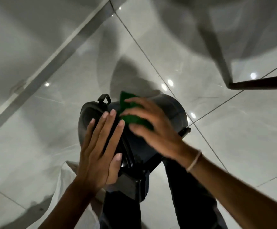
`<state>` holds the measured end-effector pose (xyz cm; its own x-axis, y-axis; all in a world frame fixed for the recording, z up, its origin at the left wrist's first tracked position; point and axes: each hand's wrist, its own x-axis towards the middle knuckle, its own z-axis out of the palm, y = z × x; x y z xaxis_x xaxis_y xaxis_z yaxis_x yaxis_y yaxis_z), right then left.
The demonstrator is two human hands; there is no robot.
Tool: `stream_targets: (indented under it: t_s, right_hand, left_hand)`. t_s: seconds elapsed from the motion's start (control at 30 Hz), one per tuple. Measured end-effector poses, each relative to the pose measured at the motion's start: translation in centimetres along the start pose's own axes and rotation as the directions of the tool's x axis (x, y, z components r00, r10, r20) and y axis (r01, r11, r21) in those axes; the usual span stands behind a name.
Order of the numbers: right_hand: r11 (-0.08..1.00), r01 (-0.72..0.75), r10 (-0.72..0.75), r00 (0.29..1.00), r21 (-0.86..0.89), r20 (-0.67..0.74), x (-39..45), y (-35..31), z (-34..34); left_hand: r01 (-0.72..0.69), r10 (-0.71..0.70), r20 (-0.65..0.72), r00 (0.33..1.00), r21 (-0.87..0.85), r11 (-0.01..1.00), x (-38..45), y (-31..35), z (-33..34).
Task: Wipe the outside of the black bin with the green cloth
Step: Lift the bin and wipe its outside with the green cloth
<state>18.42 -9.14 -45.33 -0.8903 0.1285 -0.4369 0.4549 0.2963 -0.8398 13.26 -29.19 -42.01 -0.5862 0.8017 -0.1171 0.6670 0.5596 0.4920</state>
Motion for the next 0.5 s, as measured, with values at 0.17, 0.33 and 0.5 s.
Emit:
stream_targets:
  t_s: [0.17, 0.33, 0.5]
  right_hand:
    - [0.999, 0.029, -0.031, 0.990, -0.016, -0.135, -7.5, 3.5, 0.8]
    - [0.794, -0.509, 0.604, 0.725, 0.333, -0.333, -2.3, 12.6, -3.5]
    - [0.449, -0.179, 0.714, 0.661, 0.875, -0.231, 3.0, 7.7, -8.6]
  left_hand:
    - [-0.037, 0.037, -0.011, 0.999, 0.021, 0.999, 0.1, -0.3, -0.4]
    - [-0.170, 0.169, 0.021, 0.985, 0.034, 0.985, 4.3, -0.5, -1.4]
    - [-0.224, 0.215, 0.083, 0.973, 0.120, 0.967, 10.2, -0.5, -2.3]
